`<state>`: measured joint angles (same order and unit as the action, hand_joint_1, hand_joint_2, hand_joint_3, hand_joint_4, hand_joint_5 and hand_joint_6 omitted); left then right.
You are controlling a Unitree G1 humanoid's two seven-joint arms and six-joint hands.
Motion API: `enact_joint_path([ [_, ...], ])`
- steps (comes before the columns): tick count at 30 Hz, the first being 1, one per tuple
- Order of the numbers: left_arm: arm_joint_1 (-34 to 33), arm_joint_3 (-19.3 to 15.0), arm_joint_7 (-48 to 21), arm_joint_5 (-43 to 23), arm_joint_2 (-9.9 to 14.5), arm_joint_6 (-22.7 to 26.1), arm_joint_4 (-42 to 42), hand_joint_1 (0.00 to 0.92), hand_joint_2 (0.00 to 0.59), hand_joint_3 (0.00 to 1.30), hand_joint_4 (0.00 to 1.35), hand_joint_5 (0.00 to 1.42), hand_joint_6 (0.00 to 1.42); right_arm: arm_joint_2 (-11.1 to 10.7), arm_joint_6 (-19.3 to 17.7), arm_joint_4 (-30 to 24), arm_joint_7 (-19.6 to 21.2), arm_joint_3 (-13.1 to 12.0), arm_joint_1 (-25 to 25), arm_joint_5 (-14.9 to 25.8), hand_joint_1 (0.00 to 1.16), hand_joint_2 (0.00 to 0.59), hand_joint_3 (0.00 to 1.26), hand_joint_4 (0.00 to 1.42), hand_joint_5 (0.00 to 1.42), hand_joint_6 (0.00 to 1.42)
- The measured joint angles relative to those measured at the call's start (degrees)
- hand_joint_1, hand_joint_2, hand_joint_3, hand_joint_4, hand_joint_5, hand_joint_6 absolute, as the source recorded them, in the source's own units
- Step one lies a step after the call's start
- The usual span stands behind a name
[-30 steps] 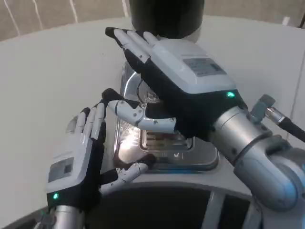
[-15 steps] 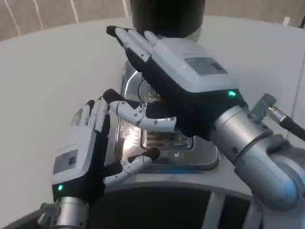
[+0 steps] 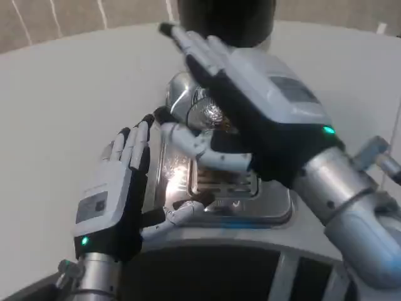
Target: Grasp the cup under the faucet to collect the drink, then remove the cup.
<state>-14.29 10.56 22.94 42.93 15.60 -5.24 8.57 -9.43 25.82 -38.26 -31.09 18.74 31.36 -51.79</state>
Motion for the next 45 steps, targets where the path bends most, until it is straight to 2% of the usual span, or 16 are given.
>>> enact_joint_path([
  [3, -0.2, 0.1, 0.1, -0.1, -0.2, -0.5, 0.5, 0.195, 0.062, 0.0, 0.0, 0.0, 0.05, 5.1, -3.2, -2.2, 10.4, -5.8, -9.7, 8.4, 0.55, 0.512, 0.0, 0.0, 0.0, 0.0],
  [5, -0.2, 0.0, 0.1, -0.3, -0.2, -0.6, 0.6, 0.176, 0.065, 0.0, 0.0, 0.0, 0.05, 6.5, -5.7, -2.6, 14.4, -7.8, -13.7, 11.7, 0.56, 0.508, 0.0, 0.0, 0.0, 0.0],
  [8, -0.3, 0.1, 0.2, -0.4, -0.2, -0.9, 0.7, 0.171, 0.058, 0.0, 0.0, 0.0, 0.05, 6.6, -9.6, -2.4, 20.5, -10.7, -20.2, 15.1, 0.56, 0.506, 0.0, 0.0, 0.0, 0.0],
  [9, -0.3, 0.1, 0.2, -0.4, -0.2, -0.9, 0.8, 0.168, 0.057, 0.0, 0.0, 0.0, 0.05, 6.6, -9.9, -2.3, 21.1, -10.9, -20.7, 15.3, 0.55, 0.505, 0.0, 0.0, 0.0, 0.0],
  [11, -0.4, 0.4, 0.1, -0.4, -0.3, -0.9, 1.0, 0.147, 0.056, 0.0, 0.0, 0.0, 0.06, 6.1, -13.5, -2.0, 23.9, -11.6, -23.2, 16.5, 0.55, 0.503, 0.0, 0.0, 0.0, 0.0],
  [14, -0.8, 0.8, 0.1, -0.5, -0.3, -0.9, 1.4, 0.126, 0.058, 0.0, 0.0, 0.0, 0.06, 4.3, -17.6, -1.9, 26.3, -12.5, -26.4, 17.5, 0.54, 0.49, 0.0, 0.0, 0.0, 0.0],
  [17, -1.5, 1.0, 0.2, -0.6, -0.3, -1.0, 1.7, 0.119, 0.059, 0.0, 0.0, 0.0, 0.06, 2.5, -19.1, -1.4, 26.4, -13.6, -28.1, 17.5, 0.53, 0.49, 0.0, 0.0, 0.0, 0.0],
  [20, -2.0, 1.1, 0.2, -0.8, -0.3, -1.0, 2.1, 0.111, 0.059, 0.0, 0.0, 0.01, 0.06, -1.0, -21.6, -1.1, 26.4, -15.4, -30.6, 16.8, 0.53, 0.49, 0.0, 0.0, 0.0, 0.0],
  [24, -2.6, 1.4, 0.2, -1.3, -0.3, -1.3, 3.4, 0.13, 0.056, 0.0, 0.0, 0.03, 0.09, -7.8, -24.1, -0.9, 25.2, -18.3, -34.8, 13.4, 0.71, 0.454, 0.0, 0.0, 0.0, 0.0],
  [28, -4.2, 1.8, 0.2, -1.8, -0.3, -2.0, 4.4, 0.15, 0.056, 0.0, 0.0, 0.04, 0.1, -11.4, -26.2, -1.2, 24.3, -20.5, -38.5, 12.5, 0.74, 0.422, 0.0, 0.0, 0.0, 0.0],
  [30, -5.1, 1.8, 0.4, -2.2, -0.3, -2.5, 5.4, 0.161, 0.054, 0.0, 0.0, 0.04, 0.09, -13.2, -27.9, -2.8, 24.3, -22.1, -41.9, 10.4, 0.74, 0.419, 0.0, 0.0, 0.0, 0.0],
  [35, -6.5, 2.0, 1.2, -2.4, -1.0, -3.4, 7.6, 0.181, 0.055, 0.0, 0.0, 0.04, 0.09, -14.1, -30.0, -4.4, 24.3, -23.3, -45.5, 6.5, 0.75, 0.398, 0.0, 0.0, 0.0, 0.0],
  [36, -6.8, 2.0, 1.5, -2.5, -1.3, -3.7, 8.2, 0.183, 0.055, 0.0, 0.0, 0.04, 0.09, -14.1, -30.2, -4.4, 24.3, -23.4, -46.0, 6.0, 0.78, 0.362, 0.0, 0.0, 0.0, 0.0],
  [38, -7.6, 2.0, 2.1, -2.9, -2.2, -3.9, 9.9, 0.187, 0.054, 0.0, 0.0, 0.04, 0.09, -14.4, -30.9, -4.2, 24.3, -24.0, -47.7, 6.0, 0.85, 0.318, 0.0, 0.0, 0.0, 0.0],
  [40, -8.4, 1.9, 2.5, -4.0, -2.7, -4.0, 11.3, 0.19, 0.053, 0.0, 0.0, 0.04, 0.09, -15.2, -31.8, -3.2, 24.1, -24.6, -49.5, 6.5, 0.91, 0.3, 0.0, 0.0, 0.0, 0.0],
  [45, -9.3, 1.7, 4.5, -5.1, -3.3, -4.9, 13.5, 0.194, 0.053, 0.0, 0.0, 0.04, 0.09, -16.2, -34.4, -0.3, 24.6, -25.9, -53.2, 7.1, 0.93, 0.299, 0.0, 0.0, 0.0, 0.0],
])
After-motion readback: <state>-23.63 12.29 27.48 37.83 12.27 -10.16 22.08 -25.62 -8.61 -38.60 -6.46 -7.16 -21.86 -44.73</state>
